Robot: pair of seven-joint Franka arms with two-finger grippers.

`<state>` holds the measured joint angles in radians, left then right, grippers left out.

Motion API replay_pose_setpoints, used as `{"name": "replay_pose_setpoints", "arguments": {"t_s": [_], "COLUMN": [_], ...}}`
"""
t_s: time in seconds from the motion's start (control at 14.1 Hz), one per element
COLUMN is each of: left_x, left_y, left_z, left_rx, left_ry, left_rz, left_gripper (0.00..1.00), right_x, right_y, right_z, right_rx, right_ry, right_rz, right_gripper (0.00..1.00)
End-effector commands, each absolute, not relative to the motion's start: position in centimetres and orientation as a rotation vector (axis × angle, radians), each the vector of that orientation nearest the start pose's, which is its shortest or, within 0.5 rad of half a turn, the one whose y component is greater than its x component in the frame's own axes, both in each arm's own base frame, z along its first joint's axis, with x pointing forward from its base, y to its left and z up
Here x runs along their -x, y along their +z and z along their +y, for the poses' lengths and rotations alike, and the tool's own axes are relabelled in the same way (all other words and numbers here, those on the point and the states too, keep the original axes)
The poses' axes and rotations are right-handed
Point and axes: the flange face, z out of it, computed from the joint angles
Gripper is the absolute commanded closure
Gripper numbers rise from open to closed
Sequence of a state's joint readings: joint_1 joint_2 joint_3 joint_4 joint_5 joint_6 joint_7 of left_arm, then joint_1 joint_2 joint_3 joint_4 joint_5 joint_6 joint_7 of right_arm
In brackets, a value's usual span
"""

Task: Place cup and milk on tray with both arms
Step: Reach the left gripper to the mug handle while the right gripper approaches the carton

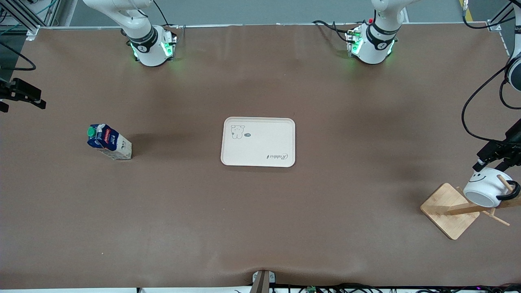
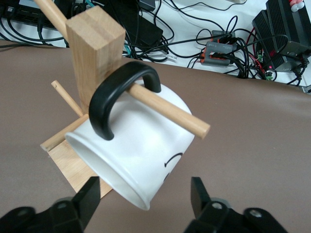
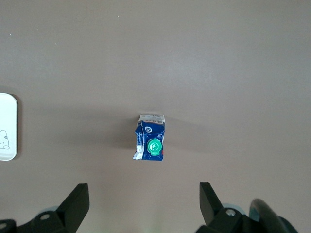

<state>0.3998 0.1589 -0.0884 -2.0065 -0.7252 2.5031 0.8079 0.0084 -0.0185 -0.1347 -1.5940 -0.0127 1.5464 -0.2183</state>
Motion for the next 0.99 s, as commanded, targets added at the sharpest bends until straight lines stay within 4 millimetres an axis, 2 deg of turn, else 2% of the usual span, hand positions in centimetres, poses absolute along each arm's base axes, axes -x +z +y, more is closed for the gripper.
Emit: {"name": "replay_pose_setpoints", "arguments": {"t_s": [0.0, 0.43, 0.5, 0.64, 0.92], "left_x": [-59.2, -60.6, -60.7, -60.9, -61.0], "left_y": [42.0, 42.2, 42.3, 42.5, 42.7], "left_z": [19.3, 19.0, 18.9, 18.3, 18.1], "left_rx": [3.272, 3.267, 3.267, 3.270, 3.269], "left_ry": [-0.991, -1.011, -1.013, -1.017, -1.022], "left_rz": [-0.010, 0.019, 0.019, 0.034, 0.041], "left_gripper": [0.44, 0.48, 0.50, 0.60, 0.70], "right_x": [-55.8, -56.0, -56.1, -57.1, -57.5], "right_y": [60.1, 60.4, 60.2, 57.9, 57.8], "right_z": [-7.3, -7.3, -7.3, -7.4, -7.4], "right_rx": [3.147, 3.151, 3.151, 3.146, 3.147], "right_ry": [0.103, 0.094, 0.099, 0.159, 0.154], "right_rz": [-0.145, -0.145, -0.145, -0.136, -0.134], "right_gripper": [0.00, 0.00, 0.00, 0.00, 0.00]}}
